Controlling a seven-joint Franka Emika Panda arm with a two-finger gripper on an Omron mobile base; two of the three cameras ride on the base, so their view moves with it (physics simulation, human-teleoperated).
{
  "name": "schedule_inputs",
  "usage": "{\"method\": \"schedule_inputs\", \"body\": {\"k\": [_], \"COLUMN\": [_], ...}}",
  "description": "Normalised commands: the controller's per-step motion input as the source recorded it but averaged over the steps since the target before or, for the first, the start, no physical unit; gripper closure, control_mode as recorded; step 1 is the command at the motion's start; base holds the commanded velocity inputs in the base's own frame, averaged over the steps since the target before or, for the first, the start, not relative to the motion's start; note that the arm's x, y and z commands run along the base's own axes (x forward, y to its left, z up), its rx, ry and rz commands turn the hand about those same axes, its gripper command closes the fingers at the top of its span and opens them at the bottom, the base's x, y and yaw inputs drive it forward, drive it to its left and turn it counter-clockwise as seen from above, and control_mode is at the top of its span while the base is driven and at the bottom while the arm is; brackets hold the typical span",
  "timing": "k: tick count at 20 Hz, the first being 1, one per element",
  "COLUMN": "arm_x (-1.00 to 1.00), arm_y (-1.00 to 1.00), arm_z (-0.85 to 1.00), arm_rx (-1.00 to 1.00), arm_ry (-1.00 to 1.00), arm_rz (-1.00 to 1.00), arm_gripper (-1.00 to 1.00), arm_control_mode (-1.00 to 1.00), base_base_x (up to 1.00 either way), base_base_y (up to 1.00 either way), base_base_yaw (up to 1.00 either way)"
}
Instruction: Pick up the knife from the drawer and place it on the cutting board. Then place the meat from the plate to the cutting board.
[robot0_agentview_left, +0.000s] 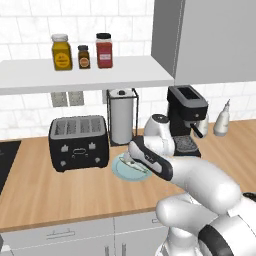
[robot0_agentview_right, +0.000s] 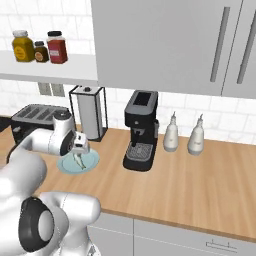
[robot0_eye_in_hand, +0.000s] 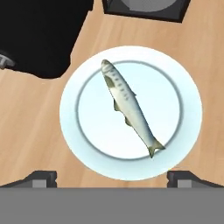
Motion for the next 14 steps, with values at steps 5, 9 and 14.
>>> {"method": "schedule_inputs", "body": {"k": [5, 9, 14], "arm_x": [0.32, 0.33, 0.31], "arm_y": [0.0, 0.02, 0.06], "arm_z": [-0.34, -0.33, -0.3], "arm_rx": [0.0, 0.0, 0.0], "arm_ry": [0.01, 0.01, 0.02], "arm_rz": [0.02, 0.01, 0.0], "arm_gripper": [-1.0, -1.0, -1.0], "arm_control_mode": [-1.0, -1.0, -1.0], "base_base_x": [0.0, 0.0, 0.0], "base_base_y": [0.0, 0.0, 0.0], "base_base_yaw": [0.0, 0.0, 0.0]}}
